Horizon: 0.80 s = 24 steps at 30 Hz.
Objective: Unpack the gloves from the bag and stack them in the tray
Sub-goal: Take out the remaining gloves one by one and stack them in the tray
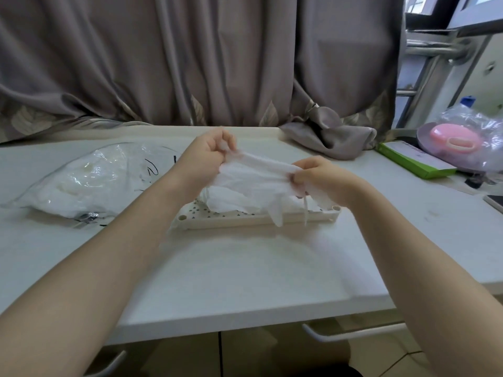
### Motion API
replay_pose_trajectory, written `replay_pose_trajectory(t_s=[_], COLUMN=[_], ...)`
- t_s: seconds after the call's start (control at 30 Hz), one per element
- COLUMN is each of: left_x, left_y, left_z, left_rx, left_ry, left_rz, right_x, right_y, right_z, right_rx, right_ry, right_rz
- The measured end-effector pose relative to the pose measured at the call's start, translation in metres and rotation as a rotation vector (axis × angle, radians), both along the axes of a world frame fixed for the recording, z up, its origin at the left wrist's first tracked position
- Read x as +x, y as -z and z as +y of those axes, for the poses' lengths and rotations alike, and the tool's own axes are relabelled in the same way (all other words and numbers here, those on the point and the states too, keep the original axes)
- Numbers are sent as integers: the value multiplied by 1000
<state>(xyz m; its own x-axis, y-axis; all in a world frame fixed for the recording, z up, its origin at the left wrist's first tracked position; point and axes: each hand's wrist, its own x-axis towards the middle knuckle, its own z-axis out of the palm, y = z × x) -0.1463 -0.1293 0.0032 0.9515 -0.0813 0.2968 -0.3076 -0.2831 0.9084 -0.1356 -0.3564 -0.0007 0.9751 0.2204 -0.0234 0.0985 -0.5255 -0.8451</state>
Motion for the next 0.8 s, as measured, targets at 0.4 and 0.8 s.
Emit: replay_pose_trajectory(t_s=[0.4, 0.8], left_x=[40, 48], left_y=[32, 32], left_z=[-7, -15], left_rx=[417, 916], left_ry=[-259, -182], left_rz=[120, -316], right_x=[61, 47], right_y=[22, 26], right_z=[-20, 29], right_rx=[96, -518], right_ry=[264, -89], right_rz=[109, -579])
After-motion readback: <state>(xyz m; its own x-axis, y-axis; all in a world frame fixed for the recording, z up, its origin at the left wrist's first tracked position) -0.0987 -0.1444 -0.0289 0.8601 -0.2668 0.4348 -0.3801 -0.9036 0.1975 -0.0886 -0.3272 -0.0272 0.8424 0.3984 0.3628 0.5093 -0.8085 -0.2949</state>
